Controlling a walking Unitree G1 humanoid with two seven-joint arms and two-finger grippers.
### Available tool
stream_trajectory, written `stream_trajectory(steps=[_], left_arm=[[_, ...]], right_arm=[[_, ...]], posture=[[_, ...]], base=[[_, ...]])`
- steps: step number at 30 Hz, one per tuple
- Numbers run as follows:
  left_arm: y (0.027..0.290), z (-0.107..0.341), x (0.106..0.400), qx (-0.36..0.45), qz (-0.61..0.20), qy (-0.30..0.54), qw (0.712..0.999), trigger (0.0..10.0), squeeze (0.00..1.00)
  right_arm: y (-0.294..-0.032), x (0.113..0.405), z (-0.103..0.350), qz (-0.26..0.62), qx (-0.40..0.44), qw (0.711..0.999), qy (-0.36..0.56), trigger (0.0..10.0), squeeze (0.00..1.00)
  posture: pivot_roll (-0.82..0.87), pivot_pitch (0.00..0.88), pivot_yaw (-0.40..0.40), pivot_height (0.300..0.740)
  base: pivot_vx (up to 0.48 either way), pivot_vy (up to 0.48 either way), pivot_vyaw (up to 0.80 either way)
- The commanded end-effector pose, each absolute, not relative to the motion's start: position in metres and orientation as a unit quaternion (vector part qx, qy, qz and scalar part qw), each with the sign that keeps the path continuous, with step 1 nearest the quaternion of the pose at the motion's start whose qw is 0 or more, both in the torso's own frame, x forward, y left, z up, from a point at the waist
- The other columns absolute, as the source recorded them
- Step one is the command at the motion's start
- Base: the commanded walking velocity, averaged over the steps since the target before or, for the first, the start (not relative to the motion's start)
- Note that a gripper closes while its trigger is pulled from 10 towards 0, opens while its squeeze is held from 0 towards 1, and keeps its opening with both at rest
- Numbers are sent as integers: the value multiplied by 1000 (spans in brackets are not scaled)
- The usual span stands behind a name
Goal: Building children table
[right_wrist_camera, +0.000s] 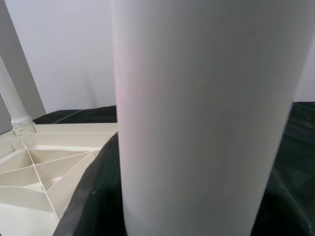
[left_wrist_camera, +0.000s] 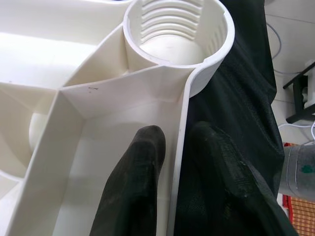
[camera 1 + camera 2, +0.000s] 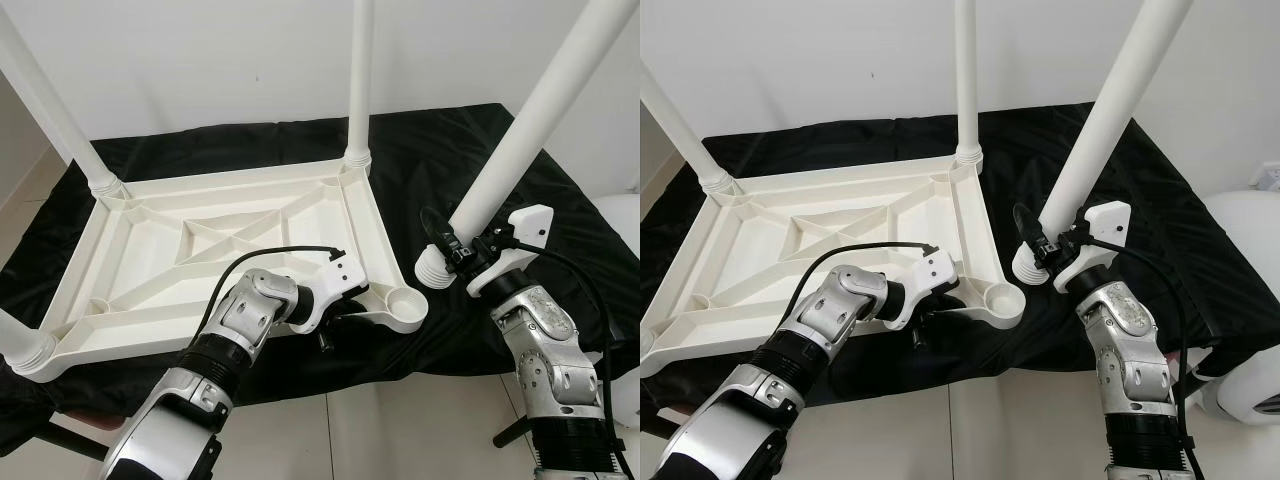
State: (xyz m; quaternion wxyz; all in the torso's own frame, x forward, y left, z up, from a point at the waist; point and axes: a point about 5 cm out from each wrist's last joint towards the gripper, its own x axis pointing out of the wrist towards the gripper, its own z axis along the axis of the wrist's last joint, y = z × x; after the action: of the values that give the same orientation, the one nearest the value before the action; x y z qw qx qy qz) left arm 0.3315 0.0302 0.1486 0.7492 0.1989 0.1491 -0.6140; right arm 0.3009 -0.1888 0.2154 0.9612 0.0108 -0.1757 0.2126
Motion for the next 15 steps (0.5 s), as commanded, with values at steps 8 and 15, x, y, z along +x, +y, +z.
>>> stream_trajectory(steps=[8, 15], left_arm=[[36, 136, 342, 217, -499, 146, 826, 0, 0], [41, 127, 341, 235, -492, 161, 823, 2941, 0]], right_arm=[[-186, 300, 224, 224, 3, 956, -190, 10000, 0], [-186, 298, 222, 245, -6, 953, -177, 10000, 0]], posture=[[-158, 91, 112, 740], [-157, 94, 111, 740]], base=[[0, 0, 0], [0, 0, 0]])
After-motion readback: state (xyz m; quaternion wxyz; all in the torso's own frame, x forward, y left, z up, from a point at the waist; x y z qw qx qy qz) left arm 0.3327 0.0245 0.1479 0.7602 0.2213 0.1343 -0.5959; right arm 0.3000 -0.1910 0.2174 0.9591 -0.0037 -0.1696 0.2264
